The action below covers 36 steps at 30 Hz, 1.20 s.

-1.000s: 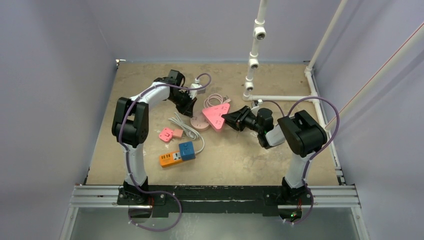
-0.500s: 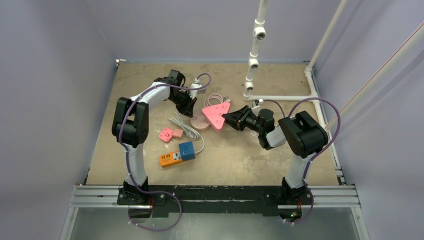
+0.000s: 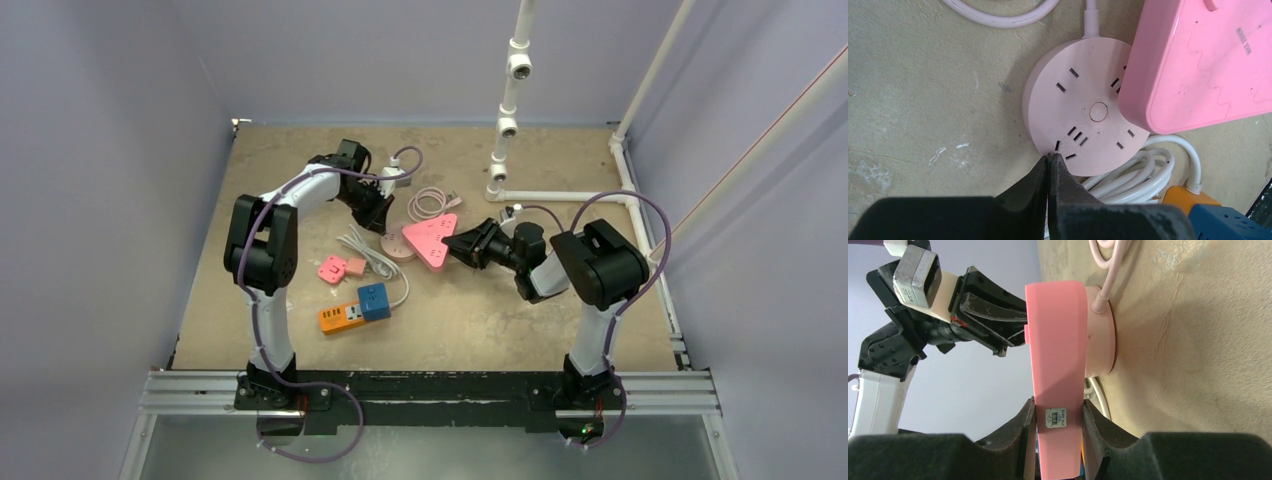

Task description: Insert the plug

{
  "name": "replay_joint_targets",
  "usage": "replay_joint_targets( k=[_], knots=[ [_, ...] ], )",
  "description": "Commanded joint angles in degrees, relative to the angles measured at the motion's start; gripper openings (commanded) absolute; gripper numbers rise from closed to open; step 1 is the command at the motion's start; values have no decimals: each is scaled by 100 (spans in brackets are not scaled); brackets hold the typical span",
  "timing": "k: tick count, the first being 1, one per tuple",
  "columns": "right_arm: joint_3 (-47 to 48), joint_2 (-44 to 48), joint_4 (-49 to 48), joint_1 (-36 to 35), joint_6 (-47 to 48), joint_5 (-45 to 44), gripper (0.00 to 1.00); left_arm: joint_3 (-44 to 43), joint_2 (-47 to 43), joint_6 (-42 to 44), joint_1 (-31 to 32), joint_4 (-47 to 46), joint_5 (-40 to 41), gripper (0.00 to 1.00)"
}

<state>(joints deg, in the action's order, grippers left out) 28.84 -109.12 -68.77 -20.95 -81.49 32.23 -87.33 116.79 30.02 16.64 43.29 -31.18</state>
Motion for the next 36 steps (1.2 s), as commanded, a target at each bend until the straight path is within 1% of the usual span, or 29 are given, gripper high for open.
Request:
replay_joint_targets(
  k=[1,12,21,25,34,36],
  knots=[
    [40,-65,-436,-37,106,91,0,74,155,57,49,114,464,0],
    [23,13,-234,-28,224,125,0,34,160,67,49,153,492,0],
    [-3,135,-67,45,300,-49,0,5,178,88,49,188,515,0],
    [-86,158,-118,91,288,-104,0,-16,194,91,49,197,510,0],
    [-231,-28,-778,139,22,-70,0,-27,197,92,49,239,503,0],
    [-230,-38,-735,142,6,-89,0,-37,203,92,49,246,502,0]
  ],
)
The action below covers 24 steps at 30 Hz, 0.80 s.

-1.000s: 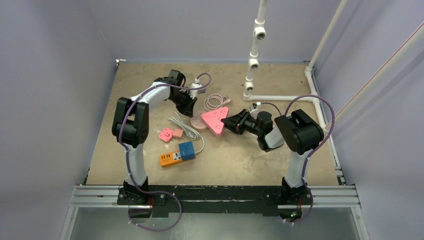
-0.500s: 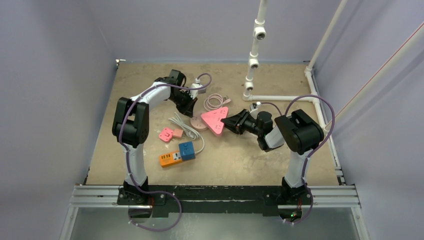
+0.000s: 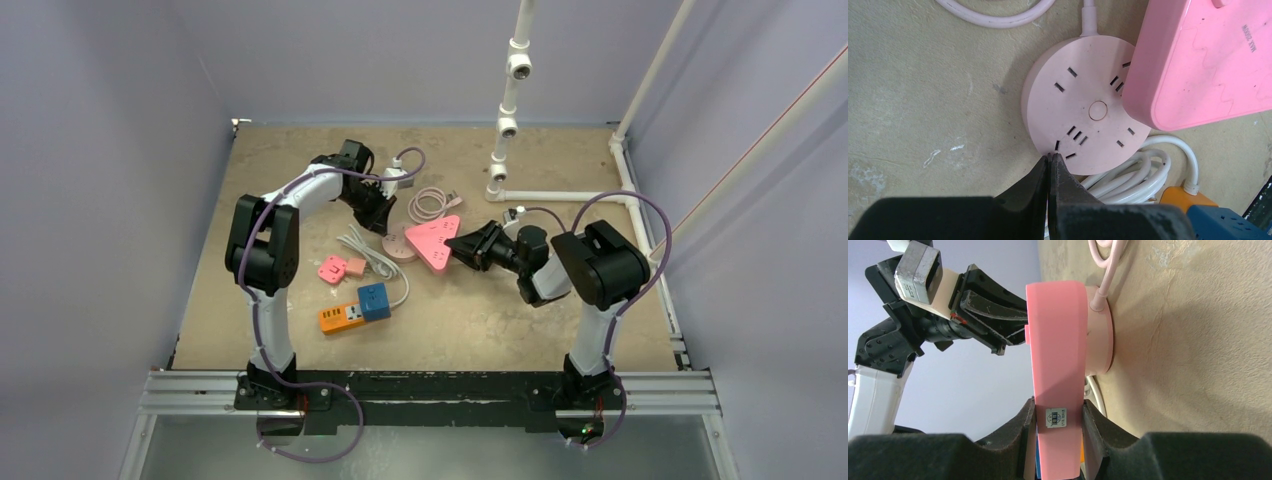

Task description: Insert the plug

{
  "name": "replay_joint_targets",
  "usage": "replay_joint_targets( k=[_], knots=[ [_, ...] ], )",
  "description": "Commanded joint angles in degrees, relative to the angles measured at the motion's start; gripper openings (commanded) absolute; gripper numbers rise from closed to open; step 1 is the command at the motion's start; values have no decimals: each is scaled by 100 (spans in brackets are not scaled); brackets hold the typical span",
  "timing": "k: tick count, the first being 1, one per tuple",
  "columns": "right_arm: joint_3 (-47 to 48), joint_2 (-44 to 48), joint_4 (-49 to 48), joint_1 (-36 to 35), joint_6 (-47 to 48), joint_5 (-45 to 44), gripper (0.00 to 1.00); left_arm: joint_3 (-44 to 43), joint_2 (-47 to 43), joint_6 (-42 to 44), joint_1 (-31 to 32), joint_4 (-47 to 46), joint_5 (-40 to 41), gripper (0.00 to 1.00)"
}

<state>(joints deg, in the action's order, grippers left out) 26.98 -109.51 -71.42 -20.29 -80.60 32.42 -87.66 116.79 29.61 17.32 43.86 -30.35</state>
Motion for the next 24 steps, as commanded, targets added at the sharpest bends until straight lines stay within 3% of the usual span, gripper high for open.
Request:
replay_joint_targets(
  k=[1,12,24],
  knots=[
    [-30,-11,-432,75,-67,-109,0,-12,209,138,-18,193,412,0],
    [258,-386,244,88,554,-96,0,-89,252,150,-18,218,424,0],
    [360,-334,577,105,450,-47,0,-200,294,247,-36,224,661,0]
  ],
)
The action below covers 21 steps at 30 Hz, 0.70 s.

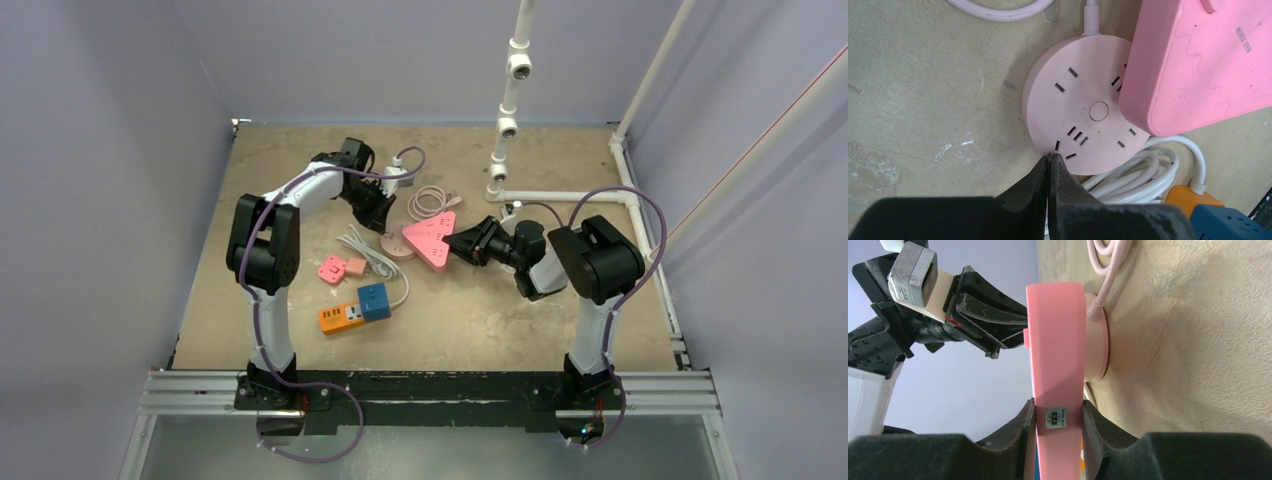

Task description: Insert the plug

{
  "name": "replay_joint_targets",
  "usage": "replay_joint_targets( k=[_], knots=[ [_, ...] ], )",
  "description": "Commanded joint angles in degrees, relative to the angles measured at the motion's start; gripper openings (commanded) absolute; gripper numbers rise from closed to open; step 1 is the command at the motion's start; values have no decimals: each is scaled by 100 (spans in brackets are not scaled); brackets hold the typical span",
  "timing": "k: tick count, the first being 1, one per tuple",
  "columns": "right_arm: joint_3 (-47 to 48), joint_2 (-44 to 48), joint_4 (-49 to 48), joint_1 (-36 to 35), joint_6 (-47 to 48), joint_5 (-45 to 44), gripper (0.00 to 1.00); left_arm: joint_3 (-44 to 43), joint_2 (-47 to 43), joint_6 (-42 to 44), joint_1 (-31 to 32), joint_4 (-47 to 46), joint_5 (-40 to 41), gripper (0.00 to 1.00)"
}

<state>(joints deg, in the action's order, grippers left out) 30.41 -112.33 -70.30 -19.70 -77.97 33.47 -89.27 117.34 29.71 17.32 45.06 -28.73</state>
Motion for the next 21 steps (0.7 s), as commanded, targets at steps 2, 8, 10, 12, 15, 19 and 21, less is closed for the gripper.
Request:
replay_joint_targets(
  k=[2,8,10,12,15,19,21],
  knots=[
    [45,-77,403,41,161,-89,0,12,262,281,-56,26,605,0],
    [362,-168,615,45,301,70,0,-155,436,398,-96,-144,970,0],
    [394,-186,602,49,300,93,0,-274,513,451,-102,-167,1097,0],
    [368,-198,577,58,288,93,0,-420,602,469,-125,-135,1170,0],
    [172,-175,309,63,131,22,0,-372,622,478,-141,-64,1153,0],
    [-7,-205,-75,60,-108,-108,0,-25,461,442,-142,-45,1065,0],
    [-11,-273,-193,59,-191,-151,0,128,371,395,-141,-68,1007,0]
  ],
)
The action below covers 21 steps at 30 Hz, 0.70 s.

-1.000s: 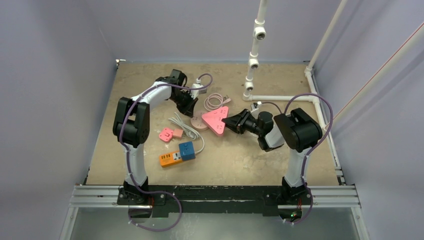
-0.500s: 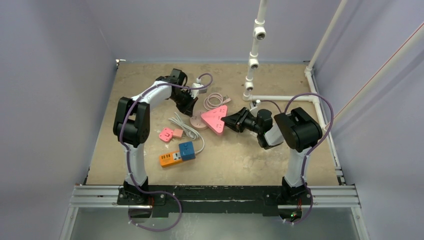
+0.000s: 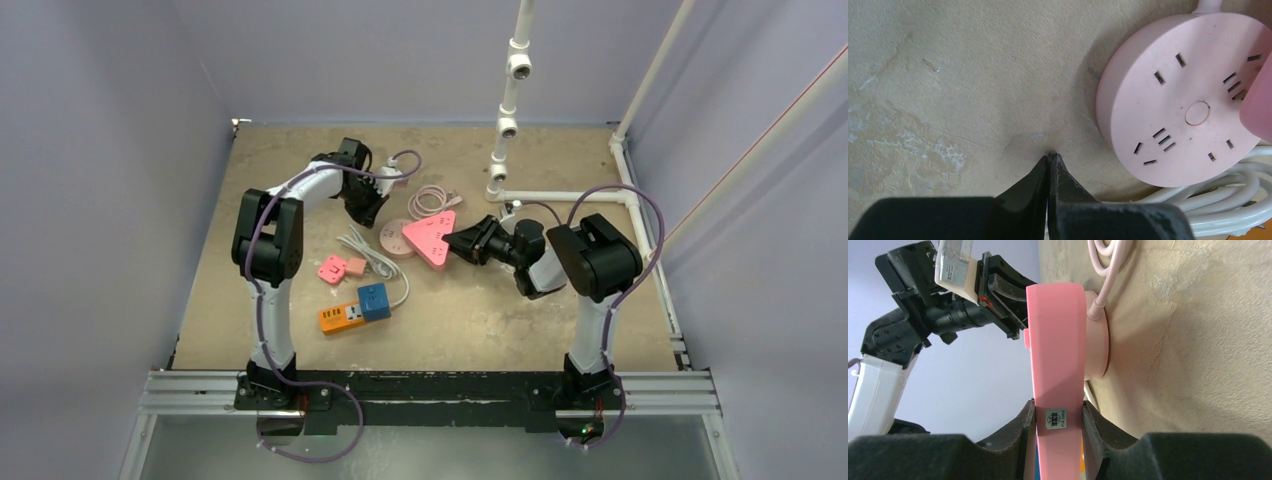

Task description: Insert the plug

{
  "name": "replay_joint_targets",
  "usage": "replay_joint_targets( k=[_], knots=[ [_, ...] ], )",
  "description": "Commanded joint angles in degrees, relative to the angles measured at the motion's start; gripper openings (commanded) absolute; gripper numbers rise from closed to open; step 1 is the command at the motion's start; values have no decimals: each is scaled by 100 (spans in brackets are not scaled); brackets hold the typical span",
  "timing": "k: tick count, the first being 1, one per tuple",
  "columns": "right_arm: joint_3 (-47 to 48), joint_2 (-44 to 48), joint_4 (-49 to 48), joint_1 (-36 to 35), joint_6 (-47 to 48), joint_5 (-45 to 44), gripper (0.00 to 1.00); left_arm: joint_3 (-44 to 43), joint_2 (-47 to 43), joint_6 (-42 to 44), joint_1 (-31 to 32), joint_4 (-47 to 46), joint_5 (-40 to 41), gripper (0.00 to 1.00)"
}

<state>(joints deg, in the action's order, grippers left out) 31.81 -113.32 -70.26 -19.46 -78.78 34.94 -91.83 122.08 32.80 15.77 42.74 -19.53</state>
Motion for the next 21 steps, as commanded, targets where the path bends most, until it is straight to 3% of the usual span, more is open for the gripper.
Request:
replay_joint_targets(
  k=[1,6,9,15,21],
  knots=[
    [-125,-220,-225,34,-126,-297,0,408,-144,54,7,161,55,0],
    [44,-319,7,38,54,-141,0,-143,-224,-144,-50,426,-162,0],
    [108,-350,91,44,144,-112,0,-804,-237,-322,-56,605,-356,18],
    [164,-339,340,51,294,-128,0,-1897,-151,-518,71,1192,-966,31],
    [195,-312,520,52,377,-162,0,-1666,-209,-644,383,1251,-1360,34]
  ],
)
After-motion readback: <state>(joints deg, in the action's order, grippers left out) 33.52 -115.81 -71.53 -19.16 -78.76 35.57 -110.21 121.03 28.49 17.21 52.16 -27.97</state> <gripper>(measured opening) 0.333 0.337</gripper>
